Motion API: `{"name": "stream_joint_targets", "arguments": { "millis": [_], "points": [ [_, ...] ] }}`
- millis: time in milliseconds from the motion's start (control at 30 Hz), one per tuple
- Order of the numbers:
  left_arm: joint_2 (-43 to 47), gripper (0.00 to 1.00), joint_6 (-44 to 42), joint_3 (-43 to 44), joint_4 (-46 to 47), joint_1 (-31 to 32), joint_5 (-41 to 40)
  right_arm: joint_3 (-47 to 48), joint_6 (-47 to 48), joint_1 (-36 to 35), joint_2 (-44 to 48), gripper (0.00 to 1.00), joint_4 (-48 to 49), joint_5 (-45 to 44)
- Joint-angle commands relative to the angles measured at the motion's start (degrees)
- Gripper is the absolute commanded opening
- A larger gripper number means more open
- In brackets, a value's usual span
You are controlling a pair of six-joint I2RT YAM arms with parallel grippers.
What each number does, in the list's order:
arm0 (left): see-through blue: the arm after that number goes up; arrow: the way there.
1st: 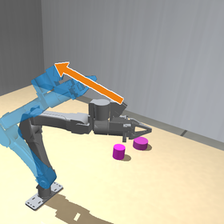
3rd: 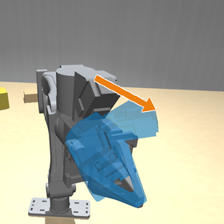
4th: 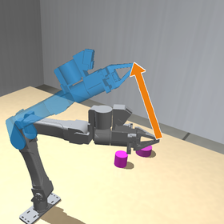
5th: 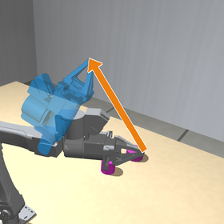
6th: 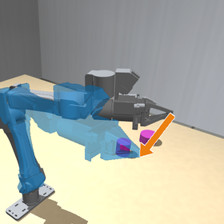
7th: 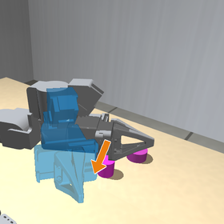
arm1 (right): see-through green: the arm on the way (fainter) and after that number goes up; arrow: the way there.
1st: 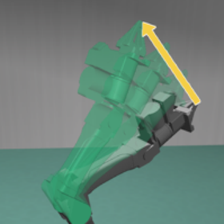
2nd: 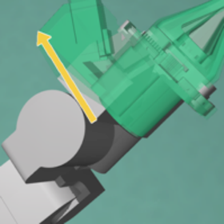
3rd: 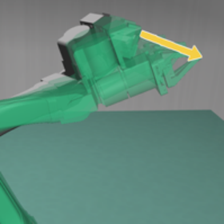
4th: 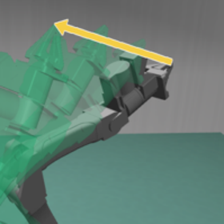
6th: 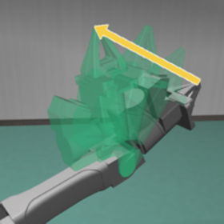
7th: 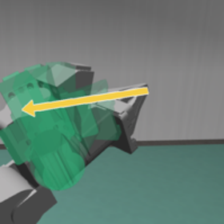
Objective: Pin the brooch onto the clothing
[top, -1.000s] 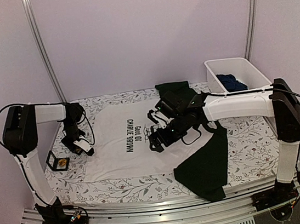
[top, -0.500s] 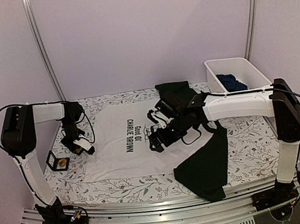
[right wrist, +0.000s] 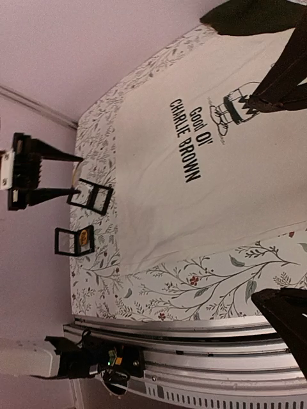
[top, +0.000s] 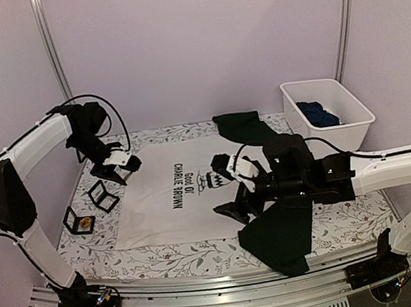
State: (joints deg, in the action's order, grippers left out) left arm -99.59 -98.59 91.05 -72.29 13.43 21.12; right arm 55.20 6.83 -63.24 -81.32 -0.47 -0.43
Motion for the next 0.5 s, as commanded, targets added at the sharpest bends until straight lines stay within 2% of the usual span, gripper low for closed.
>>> {"name": "stream_joint_targets", "arguments": {
  "millis": [0, 33, 133, 267, 333, 467],
  "points": [
    [2.91, 0.28, 4.9, -1.69, -19.02, 10.24, 15.0, -3.62, 35.69, -6.65, 1.43, 0.92, 19.39, 3.06],
    [3.59, 0.28, 5.77, -1.7, -18.98, 11.96, 16.2, -1.08, 39.51, -7.28, -0.18, 0.9, 17.12, 3.4],
    [4.6, 0.28, 9.25, -0.78, -18.33, 16.66, 17.97, 5.15, 43.27, -8.74, -4.81, 0.84, 11.29, 4.78],
    [4.79, 0.29, 10.92, -1.24, -18.64, 21.92, 16.4, 8.01, 50.27, -9.74, -9.32, 0.69, 11.49, 1.96],
    [4.76, 0.29, 11.62, -1.98, -18.25, 23.73, 15.49, 9.51, 52.26, -9.74, -11.12, 0.66, 10.72, -1.79],
    [4.76, 0.29, 14.21, -3.03, -16.32, 27.15, 13.16, 13.56, 55.12, -9.7, -14.38, 0.59, 7.65, -2.14]
  ]
}}
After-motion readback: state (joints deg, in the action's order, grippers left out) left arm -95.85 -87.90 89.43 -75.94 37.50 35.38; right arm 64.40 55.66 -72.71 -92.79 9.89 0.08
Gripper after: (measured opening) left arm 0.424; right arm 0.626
